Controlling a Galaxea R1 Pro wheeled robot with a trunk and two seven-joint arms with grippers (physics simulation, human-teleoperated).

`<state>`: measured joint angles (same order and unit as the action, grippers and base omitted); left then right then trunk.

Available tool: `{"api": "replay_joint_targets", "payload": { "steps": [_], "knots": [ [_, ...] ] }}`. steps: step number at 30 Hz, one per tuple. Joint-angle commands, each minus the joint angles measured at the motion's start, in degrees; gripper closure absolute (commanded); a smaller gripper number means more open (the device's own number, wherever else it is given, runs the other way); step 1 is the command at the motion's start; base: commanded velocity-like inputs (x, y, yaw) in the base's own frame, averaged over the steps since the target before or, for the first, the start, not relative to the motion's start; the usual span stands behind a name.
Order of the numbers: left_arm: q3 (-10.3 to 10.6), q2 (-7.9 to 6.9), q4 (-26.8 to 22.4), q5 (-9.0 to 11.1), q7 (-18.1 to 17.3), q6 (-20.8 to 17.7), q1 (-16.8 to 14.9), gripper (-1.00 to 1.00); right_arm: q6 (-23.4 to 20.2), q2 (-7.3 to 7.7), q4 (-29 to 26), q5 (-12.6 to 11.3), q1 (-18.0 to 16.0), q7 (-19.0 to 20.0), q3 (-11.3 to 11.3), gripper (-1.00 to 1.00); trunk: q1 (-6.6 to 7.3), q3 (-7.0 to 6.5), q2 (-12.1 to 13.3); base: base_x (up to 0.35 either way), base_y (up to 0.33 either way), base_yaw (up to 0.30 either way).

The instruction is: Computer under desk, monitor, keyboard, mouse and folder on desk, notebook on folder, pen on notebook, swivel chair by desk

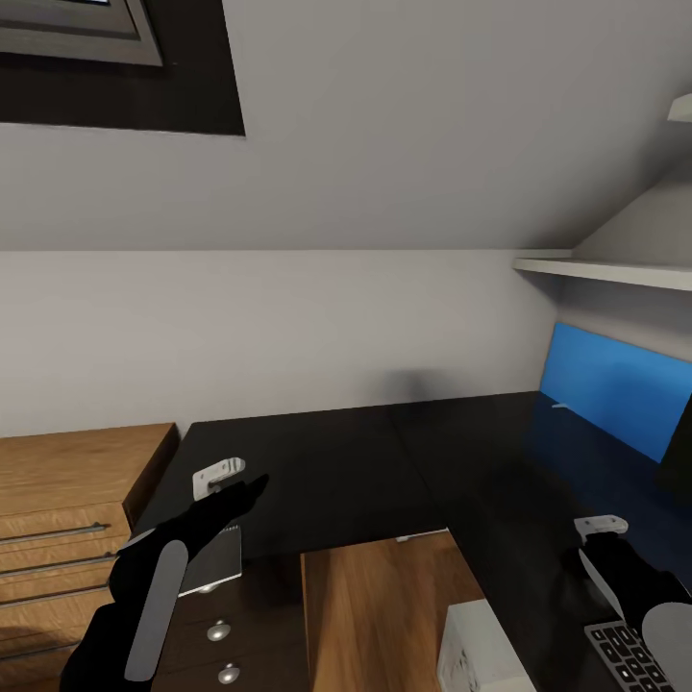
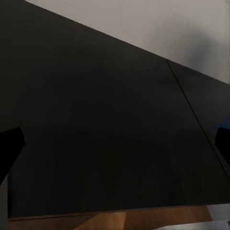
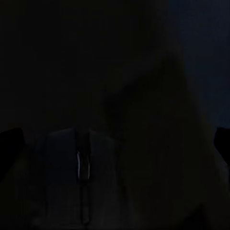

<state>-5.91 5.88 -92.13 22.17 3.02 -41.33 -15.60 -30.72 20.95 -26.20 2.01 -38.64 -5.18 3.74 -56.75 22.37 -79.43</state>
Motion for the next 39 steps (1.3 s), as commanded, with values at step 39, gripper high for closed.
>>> {"api": "replay_joint_targets", "payload": {
  "steps": [39],
  "knots": [
    [-0.2,0.01,1.3,0.4,0.4,-0.2,0.0,-1.0,8.9,-6.12,-13.1,-17.5,0.1,-0.1,-1.4,-1.0,0.0,0.07,0.0,0.0,0.0,0.007]
  ]
}}
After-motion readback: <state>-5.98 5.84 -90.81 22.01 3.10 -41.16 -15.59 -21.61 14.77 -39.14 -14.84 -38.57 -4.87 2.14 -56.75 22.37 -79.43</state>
